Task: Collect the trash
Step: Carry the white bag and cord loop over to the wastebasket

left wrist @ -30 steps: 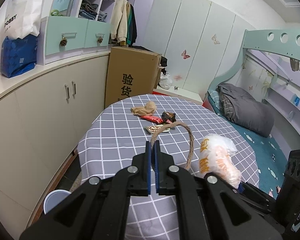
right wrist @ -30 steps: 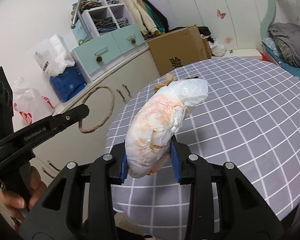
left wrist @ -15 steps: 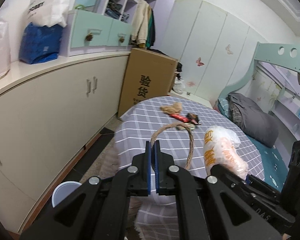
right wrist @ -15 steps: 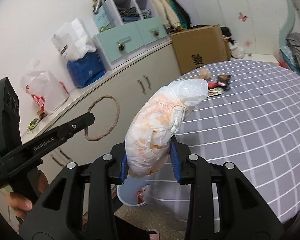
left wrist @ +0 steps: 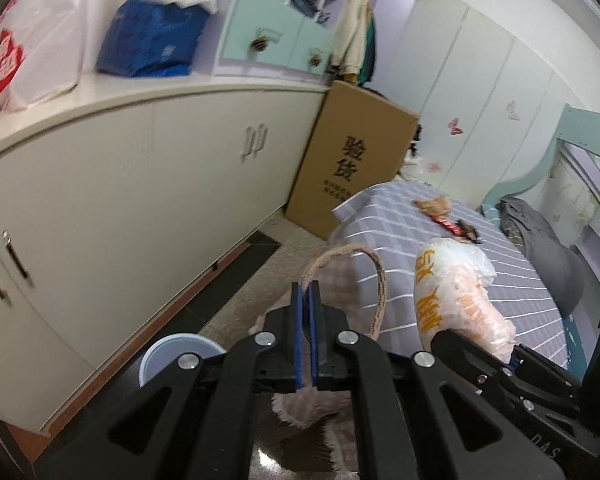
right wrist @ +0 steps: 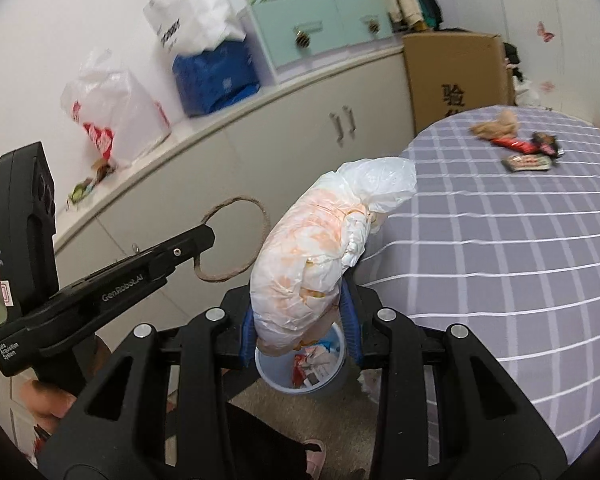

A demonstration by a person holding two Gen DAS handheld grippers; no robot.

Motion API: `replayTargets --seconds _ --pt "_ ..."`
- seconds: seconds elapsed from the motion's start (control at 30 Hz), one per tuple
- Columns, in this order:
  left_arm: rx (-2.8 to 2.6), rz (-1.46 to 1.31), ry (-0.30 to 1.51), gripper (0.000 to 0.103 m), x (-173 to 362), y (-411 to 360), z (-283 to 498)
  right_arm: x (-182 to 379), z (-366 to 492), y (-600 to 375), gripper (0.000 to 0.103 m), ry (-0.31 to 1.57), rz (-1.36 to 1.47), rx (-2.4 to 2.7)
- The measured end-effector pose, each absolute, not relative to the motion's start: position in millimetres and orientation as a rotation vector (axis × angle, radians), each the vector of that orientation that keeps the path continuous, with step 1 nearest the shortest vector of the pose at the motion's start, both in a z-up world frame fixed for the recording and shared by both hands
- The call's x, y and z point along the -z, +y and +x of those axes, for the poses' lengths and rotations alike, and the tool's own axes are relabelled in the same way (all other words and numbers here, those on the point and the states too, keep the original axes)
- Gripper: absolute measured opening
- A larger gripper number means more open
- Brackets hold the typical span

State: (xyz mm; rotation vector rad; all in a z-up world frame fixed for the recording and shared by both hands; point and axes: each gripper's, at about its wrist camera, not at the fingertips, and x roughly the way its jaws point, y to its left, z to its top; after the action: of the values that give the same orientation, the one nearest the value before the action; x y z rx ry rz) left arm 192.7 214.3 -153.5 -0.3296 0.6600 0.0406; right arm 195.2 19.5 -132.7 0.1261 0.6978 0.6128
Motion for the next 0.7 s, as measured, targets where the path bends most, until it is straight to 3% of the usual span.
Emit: replayTargets --seconds 0.7 --pt "-0.188 -0.459 0.935 0.003 301.5 312.6 223.1 243.6 233.8 116.1 0.034 0.924 -0.031 -0.641"
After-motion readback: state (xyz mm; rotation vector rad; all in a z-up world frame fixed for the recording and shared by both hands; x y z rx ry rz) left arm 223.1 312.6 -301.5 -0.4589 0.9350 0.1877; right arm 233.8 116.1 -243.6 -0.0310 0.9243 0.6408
